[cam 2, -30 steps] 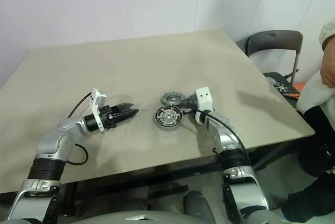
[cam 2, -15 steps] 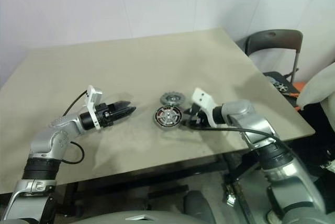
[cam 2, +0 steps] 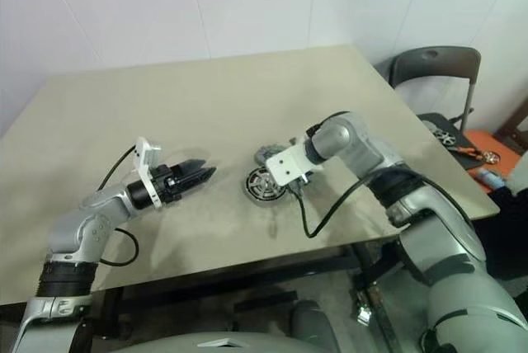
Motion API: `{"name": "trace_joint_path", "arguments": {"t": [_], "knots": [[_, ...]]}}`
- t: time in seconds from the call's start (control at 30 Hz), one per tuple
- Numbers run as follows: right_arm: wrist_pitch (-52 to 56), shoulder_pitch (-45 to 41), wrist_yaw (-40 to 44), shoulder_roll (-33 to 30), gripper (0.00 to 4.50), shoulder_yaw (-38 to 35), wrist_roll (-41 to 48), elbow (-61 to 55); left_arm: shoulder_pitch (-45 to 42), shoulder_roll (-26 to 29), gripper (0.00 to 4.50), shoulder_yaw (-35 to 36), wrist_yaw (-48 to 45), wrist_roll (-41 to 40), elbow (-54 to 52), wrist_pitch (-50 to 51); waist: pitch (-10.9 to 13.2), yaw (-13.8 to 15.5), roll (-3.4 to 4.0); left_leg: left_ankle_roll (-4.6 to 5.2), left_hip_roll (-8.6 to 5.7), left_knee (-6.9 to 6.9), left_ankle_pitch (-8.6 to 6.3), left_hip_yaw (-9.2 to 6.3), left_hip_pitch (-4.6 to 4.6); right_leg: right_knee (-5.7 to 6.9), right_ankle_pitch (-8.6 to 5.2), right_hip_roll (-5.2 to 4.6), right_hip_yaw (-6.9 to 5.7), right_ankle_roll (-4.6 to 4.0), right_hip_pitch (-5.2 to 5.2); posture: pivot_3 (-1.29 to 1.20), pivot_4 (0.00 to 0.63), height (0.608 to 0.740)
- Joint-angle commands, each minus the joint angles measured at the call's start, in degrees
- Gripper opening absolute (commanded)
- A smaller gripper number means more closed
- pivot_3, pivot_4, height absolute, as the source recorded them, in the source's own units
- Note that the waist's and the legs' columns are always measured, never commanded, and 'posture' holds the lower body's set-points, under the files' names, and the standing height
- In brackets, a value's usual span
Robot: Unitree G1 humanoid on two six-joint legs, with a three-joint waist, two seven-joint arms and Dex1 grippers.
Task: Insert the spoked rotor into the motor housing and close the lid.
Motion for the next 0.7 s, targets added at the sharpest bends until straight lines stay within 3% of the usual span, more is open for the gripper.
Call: {"name": "trace_joint_path", "arguments": {"t": [0.03,0.2,0.7], "knots": [[-4.5,-3.1,3.5,-1.2,2.2,-1.0,-0.3,1.0,0.5,0.3,2.79,1.9,1.1,-1.4,-3.1,0.1,0.0,0.0,0.0,0.0,0.0,0.0,0.0,0.0,0.0,0.02,0.0,0.0,0.0,0.0,0.01,0.0,0.0,0.74],[-4.7,-3.2,8.6,-2.2,2.2,-3.0,2.8,-1.6,1.4,0.3,2.79,1.7,1.9,-1.8,-3.7,-0.1,0.0,0.0,0.0,0.01,-0.01,0.06,0.0,-0.01,0.07,0.05,0.01,0.01,-0.01,0.0,0.11,0.0,0.0,0.74],[-12.6,-1.5,4.2,0.5,2.2,-0.6,-3.8,2.8,1.3,-0.8,2.79,0.7,3.5,-2.0,-4.7,0.1,0.0,-0.1,0.0,-0.01,-0.01,0.11,0.01,0.0,0.08,0.16,0.01,0.02,0.01,-0.01,0.06,0.0,0.0,0.74]]}}
